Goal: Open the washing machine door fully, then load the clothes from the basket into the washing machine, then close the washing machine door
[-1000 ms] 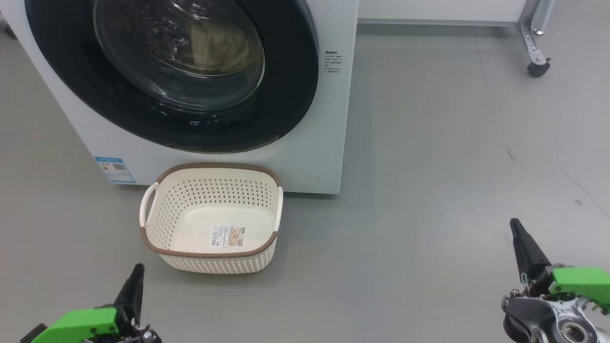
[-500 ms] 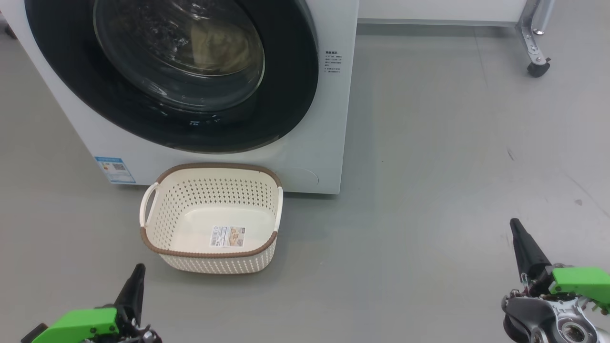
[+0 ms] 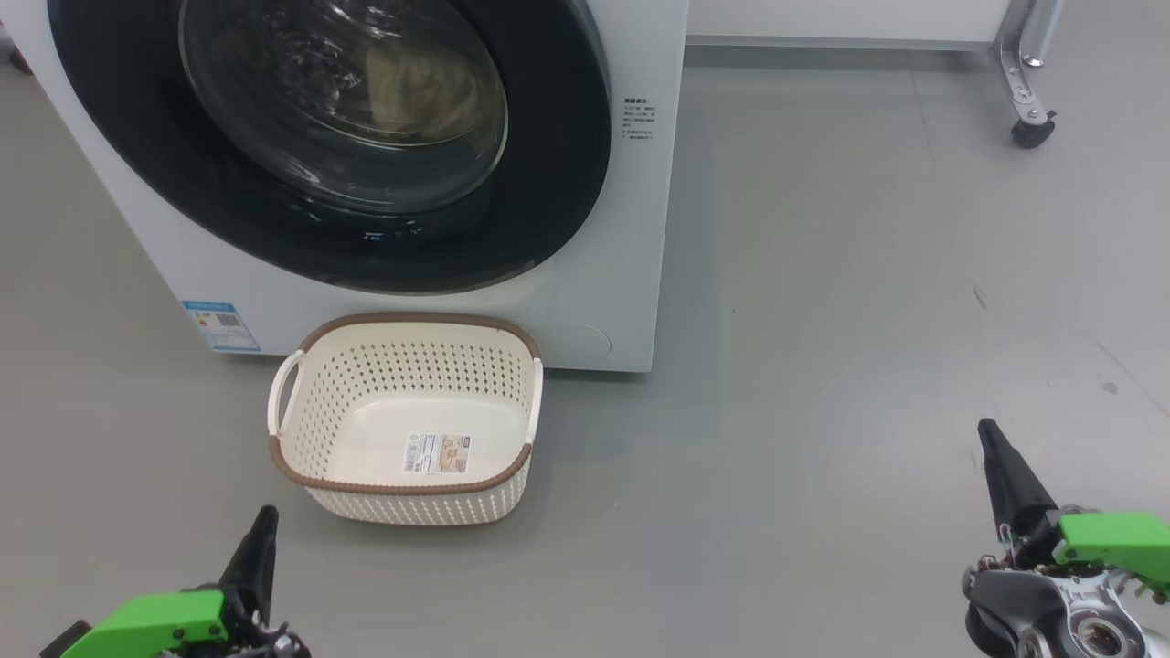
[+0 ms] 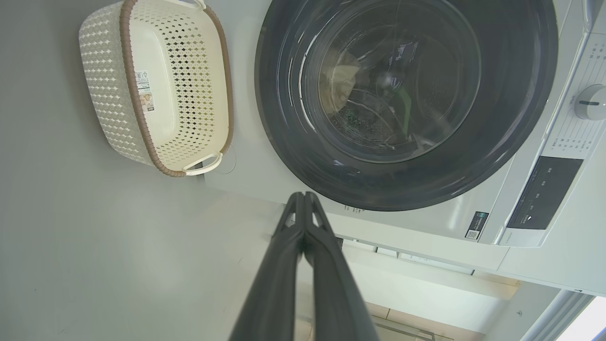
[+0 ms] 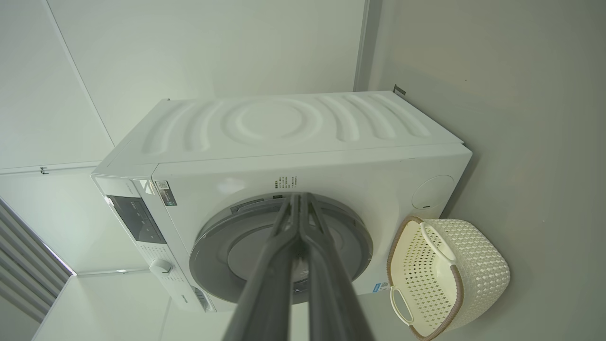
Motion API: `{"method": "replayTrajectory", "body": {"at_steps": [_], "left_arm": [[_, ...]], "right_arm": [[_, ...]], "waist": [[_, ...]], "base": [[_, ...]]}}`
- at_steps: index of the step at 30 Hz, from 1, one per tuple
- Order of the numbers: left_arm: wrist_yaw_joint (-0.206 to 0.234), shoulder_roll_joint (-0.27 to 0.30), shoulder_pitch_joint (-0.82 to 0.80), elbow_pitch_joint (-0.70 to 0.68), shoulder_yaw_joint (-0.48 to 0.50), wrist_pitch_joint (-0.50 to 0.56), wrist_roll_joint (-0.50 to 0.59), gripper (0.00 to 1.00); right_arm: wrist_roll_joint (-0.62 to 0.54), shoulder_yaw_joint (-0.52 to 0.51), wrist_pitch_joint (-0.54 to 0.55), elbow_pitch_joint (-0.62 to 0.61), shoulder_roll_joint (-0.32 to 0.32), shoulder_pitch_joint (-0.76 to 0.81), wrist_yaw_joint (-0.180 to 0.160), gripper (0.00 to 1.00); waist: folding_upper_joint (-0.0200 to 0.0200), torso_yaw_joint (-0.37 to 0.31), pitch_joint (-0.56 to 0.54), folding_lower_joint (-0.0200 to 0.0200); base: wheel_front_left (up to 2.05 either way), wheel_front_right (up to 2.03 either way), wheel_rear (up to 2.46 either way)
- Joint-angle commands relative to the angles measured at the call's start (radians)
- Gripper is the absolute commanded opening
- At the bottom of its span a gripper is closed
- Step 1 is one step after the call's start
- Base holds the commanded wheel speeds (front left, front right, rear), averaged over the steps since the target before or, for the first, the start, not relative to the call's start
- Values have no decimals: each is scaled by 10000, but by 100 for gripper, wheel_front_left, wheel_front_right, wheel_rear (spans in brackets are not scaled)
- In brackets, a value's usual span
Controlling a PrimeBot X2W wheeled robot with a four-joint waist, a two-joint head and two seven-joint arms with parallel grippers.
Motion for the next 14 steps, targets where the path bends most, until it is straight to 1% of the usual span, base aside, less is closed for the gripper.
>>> {"method": "replayTrajectory", "body": {"at_steps": [1, 14], "left_arm": [[-40, 95, -462, -347, 377, 54, 71, 0], [-40, 80, -464, -346, 399, 71, 89, 0]], "right_arm": [[71, 208, 53, -391, -214, -580, -27, 0], [72, 209, 52, -391, -214, -580, -27, 0]], "waist": [[0, 0, 0, 0], [0, 0, 0, 0]], "base": [[0, 0, 0], [0, 0, 0]]}}
